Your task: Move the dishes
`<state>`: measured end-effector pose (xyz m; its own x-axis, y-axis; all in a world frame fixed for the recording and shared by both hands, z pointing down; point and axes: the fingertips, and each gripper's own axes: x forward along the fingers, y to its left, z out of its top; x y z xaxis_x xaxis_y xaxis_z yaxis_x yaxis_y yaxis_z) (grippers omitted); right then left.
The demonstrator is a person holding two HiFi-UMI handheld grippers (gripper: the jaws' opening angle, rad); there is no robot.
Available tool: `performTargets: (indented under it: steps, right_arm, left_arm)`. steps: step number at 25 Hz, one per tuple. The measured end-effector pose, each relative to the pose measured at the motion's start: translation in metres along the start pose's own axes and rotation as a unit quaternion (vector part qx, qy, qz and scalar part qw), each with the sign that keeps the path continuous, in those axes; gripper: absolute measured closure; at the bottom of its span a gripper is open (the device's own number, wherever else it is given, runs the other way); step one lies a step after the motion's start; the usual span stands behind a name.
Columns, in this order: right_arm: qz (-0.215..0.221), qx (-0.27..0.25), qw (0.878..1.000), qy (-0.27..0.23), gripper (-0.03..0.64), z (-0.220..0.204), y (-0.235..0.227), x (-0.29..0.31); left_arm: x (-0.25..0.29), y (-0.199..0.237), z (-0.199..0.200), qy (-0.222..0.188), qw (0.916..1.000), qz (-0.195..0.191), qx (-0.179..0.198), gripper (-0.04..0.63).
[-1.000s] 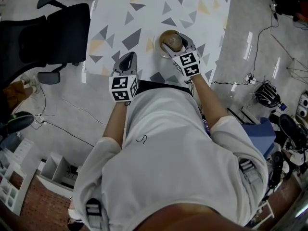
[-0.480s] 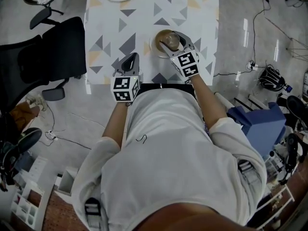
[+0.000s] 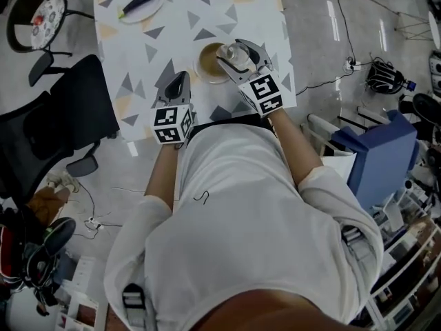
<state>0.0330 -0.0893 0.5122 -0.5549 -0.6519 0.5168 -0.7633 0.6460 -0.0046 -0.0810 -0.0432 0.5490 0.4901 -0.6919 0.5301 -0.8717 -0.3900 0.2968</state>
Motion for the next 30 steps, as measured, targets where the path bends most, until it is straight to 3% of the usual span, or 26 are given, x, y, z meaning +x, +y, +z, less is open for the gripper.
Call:
performTargets:
  steps: [8,15,30]
  right_arm:
    - [-0.045,0.002,0.999,0.001,0.344,-0.006,-0.044,-0.037]
    - [-0.044,-0.001,0.999,0.002,0.344,-0.013,-0.076,-0.053]
    - [0.019,-0.005,0.999,0.049,0.344,-0.055,-0.107,-0.009]
  left_arm:
    - [0.031,-0.027,0.011,0.006,0.9993,-0.029,0.023,0.575]
    - [0.044,-0.054,0.019,0.007,0.9993,-0.023,0.027,0.575]
    - [0.029,-0.041,0.001,0.028,0.9968,0.073,-0.015,0.575]
